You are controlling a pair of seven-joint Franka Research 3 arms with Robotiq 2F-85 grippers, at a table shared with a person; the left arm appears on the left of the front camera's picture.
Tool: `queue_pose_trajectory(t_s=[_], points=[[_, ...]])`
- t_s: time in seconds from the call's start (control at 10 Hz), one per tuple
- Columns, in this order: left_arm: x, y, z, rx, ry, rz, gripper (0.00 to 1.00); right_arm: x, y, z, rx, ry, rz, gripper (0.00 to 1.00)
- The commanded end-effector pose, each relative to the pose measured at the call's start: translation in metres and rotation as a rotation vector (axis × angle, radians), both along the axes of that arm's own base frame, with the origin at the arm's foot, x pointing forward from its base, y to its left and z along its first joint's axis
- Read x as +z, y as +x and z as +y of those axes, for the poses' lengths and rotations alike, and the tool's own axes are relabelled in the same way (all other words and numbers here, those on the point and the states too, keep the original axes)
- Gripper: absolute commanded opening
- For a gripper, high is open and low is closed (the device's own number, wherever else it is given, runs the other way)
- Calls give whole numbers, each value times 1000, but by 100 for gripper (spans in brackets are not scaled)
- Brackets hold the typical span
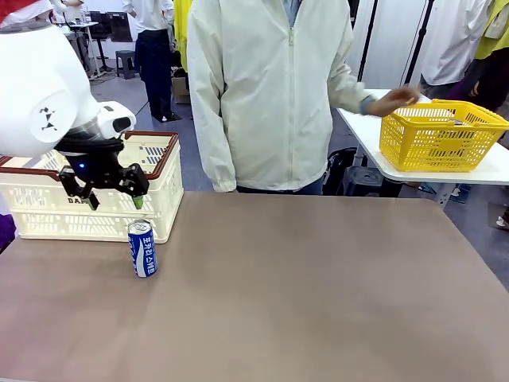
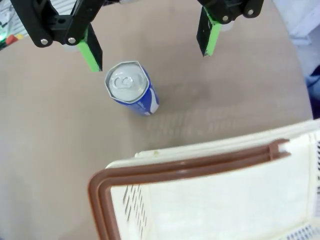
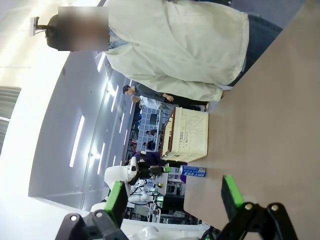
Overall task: Place the drinks into the Shopping basket.
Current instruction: Pick up one drink and place it into the Shopping basket.
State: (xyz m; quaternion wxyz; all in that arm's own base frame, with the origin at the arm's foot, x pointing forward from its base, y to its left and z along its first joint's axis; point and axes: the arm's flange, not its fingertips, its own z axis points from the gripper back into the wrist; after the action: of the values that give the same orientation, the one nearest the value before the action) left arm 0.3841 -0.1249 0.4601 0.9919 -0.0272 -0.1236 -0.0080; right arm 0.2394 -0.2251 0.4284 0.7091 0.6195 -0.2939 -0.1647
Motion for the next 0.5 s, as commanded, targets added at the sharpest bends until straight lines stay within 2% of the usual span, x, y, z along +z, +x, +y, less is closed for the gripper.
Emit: queue_pose_trajectory(t_s=[0.0,0.2,0.4], points=[[5,2,5,-36,3,-27,100,3,-1,-2,10,-12,-7,100],[0,0,-2,-4,-1,3,100,3,-1,-2,10,-12,-7,100],[-17,2,-12,-30,-35,44,100,3,-1,-2,10,-12,-7,100]])
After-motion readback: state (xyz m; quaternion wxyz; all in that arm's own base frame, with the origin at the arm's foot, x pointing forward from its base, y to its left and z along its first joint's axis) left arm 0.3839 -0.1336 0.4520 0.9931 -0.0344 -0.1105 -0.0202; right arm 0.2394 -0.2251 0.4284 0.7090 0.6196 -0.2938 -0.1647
